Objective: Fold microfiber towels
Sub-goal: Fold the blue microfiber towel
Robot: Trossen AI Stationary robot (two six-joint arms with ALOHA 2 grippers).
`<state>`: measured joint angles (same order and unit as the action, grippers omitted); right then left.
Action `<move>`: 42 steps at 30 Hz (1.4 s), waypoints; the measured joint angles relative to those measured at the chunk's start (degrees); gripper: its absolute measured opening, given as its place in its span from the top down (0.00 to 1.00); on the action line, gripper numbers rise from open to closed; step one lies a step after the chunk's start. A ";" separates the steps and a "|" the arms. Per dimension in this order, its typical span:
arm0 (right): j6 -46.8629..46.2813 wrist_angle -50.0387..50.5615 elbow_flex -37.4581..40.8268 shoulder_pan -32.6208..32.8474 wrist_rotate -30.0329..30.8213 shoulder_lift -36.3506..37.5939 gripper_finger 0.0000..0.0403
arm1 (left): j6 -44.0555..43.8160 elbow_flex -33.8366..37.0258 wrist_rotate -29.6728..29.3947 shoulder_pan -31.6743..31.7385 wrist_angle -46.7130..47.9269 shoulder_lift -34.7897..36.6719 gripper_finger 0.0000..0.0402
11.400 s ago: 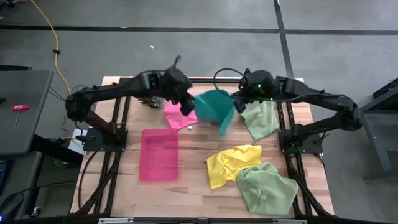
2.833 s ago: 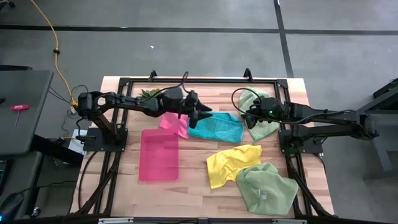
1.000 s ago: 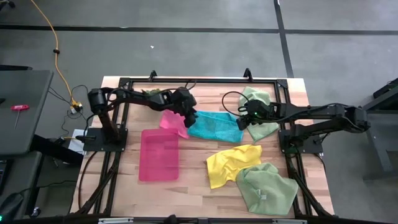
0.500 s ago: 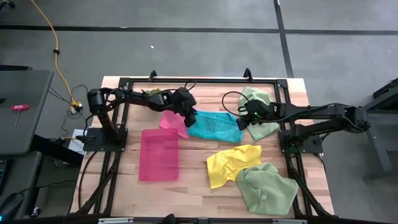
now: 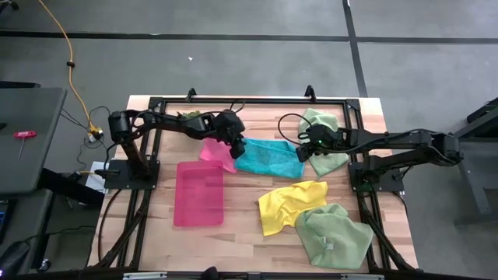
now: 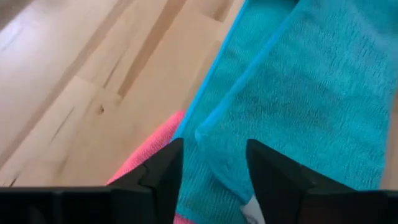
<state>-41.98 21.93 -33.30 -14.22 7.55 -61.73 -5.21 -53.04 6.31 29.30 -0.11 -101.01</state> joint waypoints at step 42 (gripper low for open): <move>-0.57 -0.02 -0.02 0.02 2.91 0.00 0.54 | 3.95 0.02 -3.28 -1.97 4.79 6.43 1.00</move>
<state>-42.54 21.91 -33.32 -14.20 10.46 -61.73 -1.26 -53.01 3.03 27.33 4.69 -94.58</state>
